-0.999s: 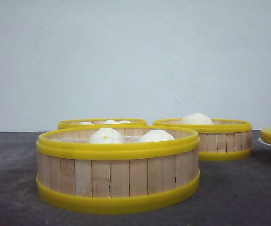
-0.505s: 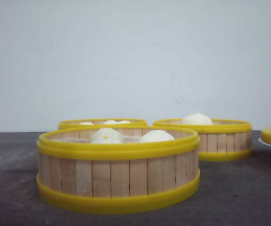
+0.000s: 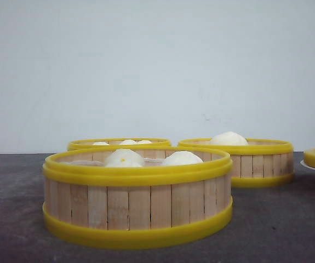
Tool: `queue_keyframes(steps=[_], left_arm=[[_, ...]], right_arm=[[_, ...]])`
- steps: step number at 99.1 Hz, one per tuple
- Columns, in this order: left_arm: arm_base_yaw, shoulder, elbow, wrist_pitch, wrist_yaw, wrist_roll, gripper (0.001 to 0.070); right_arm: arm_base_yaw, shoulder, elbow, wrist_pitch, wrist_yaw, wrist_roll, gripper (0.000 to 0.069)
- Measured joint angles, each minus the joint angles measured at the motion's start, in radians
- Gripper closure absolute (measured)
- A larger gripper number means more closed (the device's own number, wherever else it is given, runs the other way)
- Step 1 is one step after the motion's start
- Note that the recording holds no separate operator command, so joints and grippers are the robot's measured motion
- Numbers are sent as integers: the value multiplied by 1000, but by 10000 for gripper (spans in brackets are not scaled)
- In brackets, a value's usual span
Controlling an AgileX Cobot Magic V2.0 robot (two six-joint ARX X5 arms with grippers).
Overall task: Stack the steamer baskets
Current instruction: 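Reach the left gripper to the three-bun basket rim and grasp it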
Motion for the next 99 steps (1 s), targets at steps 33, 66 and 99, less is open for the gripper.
queue_keyframes(steps=[33,66,99], left_arm=[[-28,445,221,-47,0,33,409],[-28,846,532,-185,49,42,409],[-41,1094,817,-354,53,48,409]], right_arm=[[53,90,0,14,-25,0,136],[121,169,0,14,-25,-3,136],[172,240,0,0,-21,-7,136]])
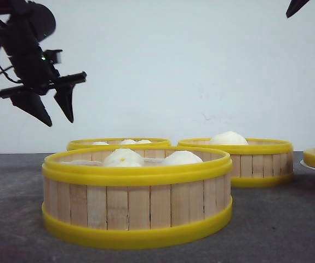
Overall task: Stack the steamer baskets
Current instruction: 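Reach the left gripper to the three-bun basket rim and grasp it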
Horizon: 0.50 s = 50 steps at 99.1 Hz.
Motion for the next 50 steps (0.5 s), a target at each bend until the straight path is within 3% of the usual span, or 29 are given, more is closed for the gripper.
queue_keyframes(steps=[27,50], left_arm=[[-39,62,35,7,3,8,409],[-49,108,35,14,-28,12,410]], right_arm=[[21,21,0,-11,1,0,136],[21,21,0,-38,1,0,136]])
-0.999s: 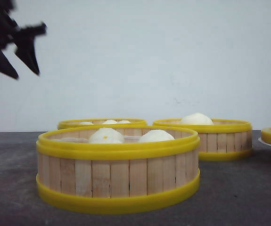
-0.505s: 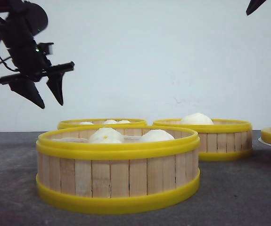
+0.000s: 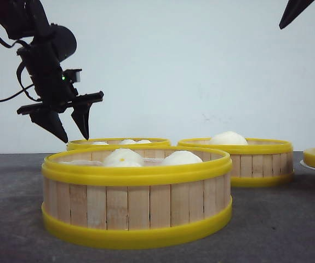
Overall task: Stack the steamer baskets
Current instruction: 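Reach the left gripper to the three-bun basket rim and grasp it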
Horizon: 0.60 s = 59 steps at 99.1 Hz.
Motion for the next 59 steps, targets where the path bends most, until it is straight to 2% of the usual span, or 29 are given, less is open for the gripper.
queue_keyframes(steps=[17,35,59], left_arm=[[2,26,0,2,-53,0,411],[2,29,0,7,-55,0,466],[-8,52,0,11,-55,0,481]], right_arm=[[1,0,0,-17,0,0,136],[2,0,0,-32,0,0,147],[2,0,0,-35,0,0,148]])
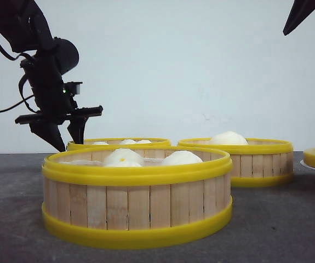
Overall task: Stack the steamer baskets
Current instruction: 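Reach the left gripper to the three-bun basket rim and grasp it, then lift the basket with the left gripper and lower it onto the front basket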
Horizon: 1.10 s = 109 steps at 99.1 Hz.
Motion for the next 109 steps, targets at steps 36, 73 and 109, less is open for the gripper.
queue_keyframes(steps=[36,73,109], left_arm=[[-2,14,0,5,-8,-5,670],[5,11,144,-134,-11,3,679],[36,-327,184,-194,134,7,679]], right_arm=[[0,0,0,-11,0,0,148],[0,0,0,-45,4,-44,153],[0,0,0,-37,4,-52,153]])
